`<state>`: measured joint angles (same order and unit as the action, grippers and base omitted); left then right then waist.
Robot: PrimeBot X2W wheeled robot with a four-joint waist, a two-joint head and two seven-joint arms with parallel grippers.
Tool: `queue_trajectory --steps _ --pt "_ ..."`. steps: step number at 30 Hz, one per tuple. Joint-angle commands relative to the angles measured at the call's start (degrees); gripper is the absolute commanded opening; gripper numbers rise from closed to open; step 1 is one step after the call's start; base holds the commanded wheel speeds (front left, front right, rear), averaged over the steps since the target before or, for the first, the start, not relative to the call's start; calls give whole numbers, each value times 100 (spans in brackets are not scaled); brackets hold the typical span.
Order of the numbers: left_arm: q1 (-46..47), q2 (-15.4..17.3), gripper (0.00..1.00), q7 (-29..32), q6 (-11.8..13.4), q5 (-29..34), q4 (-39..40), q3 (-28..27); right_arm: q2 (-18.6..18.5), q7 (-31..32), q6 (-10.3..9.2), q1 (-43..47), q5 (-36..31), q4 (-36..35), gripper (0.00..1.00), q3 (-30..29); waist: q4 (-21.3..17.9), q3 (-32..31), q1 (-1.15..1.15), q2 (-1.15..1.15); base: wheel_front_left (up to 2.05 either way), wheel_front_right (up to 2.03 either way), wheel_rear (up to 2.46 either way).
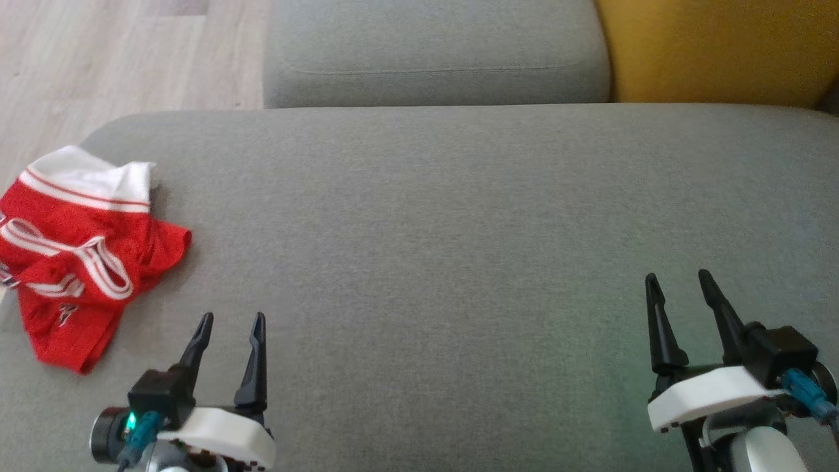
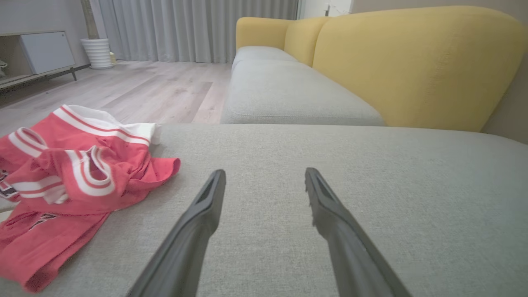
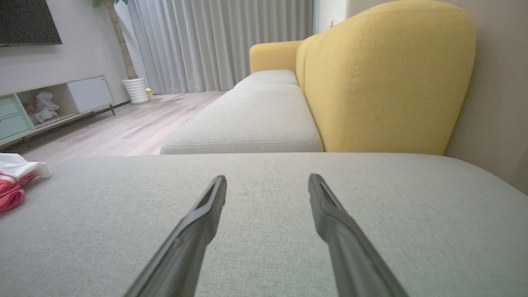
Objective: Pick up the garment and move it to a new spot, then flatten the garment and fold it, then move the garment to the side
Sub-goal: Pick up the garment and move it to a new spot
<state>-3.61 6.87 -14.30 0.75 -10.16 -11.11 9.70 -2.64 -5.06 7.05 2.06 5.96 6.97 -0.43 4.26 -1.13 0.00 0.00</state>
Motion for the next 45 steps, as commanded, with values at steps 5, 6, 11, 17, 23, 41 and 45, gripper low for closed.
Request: queue_trajectory --steps 5,6,11,17,23,41,45 --pt "381 -17 100 -70 -33 23 201 -284 -24 34 44 -44 5 -396 100 182 441 24 0 0 0 0 0" --pt "400 -26 100 -70 -33 15 198 -297 -24 50 44 -39 10 -435 100 207 530 27 0 0 0 0 0" --pt "483 -30 100 -70 -15 23 198 -382 -24 102 44 -5 43 -596 100 265 1066 31 0 0 0 0 0" --pt "520 -32 100 -70 -10 -6 214 -520 -24 178 44 30 33 -701 100 357 1659 44 0 0 0 0 0" --pt "489 -19 100 -70 -2 32 194 -601 -24 217 44 -2 30 -737 100 479 2022 52 0 0 0 0 0" --pt "534 -60 100 -70 -32 88 210 -741 -24 275 44 -36 18 -758 100 527 2185 136 0 0 0 0 0" --pt "788 -97 100 -70 -70 5 88 -805 -24 378 44 -158 -63 -882 100 507 2147 439 0 0 0 0 0"
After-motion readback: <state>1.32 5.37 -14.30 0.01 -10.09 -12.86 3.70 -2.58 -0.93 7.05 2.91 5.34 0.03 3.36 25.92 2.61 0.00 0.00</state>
